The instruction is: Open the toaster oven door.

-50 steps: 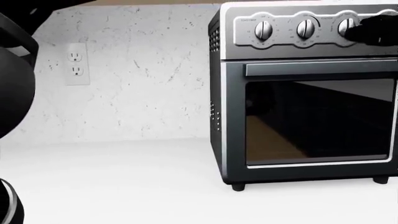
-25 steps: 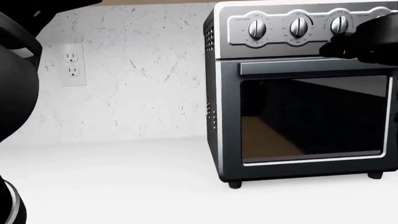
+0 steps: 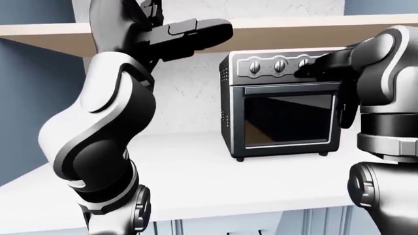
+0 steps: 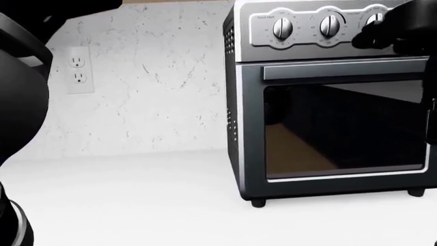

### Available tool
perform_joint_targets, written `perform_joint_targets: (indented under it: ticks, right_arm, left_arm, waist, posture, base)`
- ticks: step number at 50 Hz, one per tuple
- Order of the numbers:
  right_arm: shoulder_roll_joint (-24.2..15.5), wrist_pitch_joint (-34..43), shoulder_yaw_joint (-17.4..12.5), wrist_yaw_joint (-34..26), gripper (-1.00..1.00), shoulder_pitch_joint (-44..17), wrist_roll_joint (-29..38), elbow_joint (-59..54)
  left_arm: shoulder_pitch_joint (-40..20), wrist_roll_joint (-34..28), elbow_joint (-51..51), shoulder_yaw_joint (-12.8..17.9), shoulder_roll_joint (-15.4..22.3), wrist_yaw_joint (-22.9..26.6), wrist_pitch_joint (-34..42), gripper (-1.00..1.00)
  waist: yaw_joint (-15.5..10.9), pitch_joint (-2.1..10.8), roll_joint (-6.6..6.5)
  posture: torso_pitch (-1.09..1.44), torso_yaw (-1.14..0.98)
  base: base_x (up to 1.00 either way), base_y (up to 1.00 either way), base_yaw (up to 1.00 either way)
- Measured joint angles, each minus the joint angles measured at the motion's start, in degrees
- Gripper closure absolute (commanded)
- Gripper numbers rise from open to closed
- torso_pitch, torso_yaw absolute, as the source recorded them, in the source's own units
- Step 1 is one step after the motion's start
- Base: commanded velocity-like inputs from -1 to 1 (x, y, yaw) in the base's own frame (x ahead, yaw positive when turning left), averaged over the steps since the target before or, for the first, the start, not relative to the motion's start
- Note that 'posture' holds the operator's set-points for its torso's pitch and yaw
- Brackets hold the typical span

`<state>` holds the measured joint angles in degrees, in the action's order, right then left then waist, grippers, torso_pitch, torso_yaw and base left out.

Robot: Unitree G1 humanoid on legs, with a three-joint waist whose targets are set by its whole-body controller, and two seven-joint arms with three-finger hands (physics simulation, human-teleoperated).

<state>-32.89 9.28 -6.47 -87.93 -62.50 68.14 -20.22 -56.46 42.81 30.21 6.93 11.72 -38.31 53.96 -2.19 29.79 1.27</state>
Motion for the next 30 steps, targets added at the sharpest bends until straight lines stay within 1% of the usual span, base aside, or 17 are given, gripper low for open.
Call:
perform_joint_targets:
  ticks: [9, 15, 18, 30]
  right_arm:
    - [0.58, -0.94, 0.78, 3.40, -1.00, -2.29, 0.74, -4.52]
    - [0.34, -2.67, 1.72, 3.27, -1.00, -1.89, 1.91, -5.52]
    - [0.31, -3.82, 1.49, 3.17, -1.00, -1.25, 3.03, -4.40]
    - [2.35, -6.45, 1.75, 4.23, -1.00, -0.60, 5.54, -5.94]
  left_arm:
    - [0.01, -0.01, 0.07, 0.00, -0.01, -0.01, 0.09, -1.00]
    - [0.13, -0.28, -0.07, 0.08, -0.07, 0.18, -0.01, -1.00]
    - [0.13, -0.34, 0.02, 0.06, -0.13, 0.18, -0.06, -1.00]
    - [0.02, -0.21, 0.25, 0.03, -0.28, 0.18, 0.03, -1.00]
  waist:
    - [-0.58, 0.00, 0.13]
    - [-0.91, 0.00, 0.17]
    - [-0.99, 0.00, 0.13]
    - [-0.65, 0.00, -0.18]
  posture:
    - [-1.01, 0.00]
    - [-1.01, 0.00]
    - [-1.01, 0.00]
    - [-1.01, 0.00]
  base:
    - [0.00, 0.00, 0.00]
    - [0.00, 0.00, 0.00]
    - [0.00, 0.00, 0.00]
    - [0.00, 0.00, 0.00]
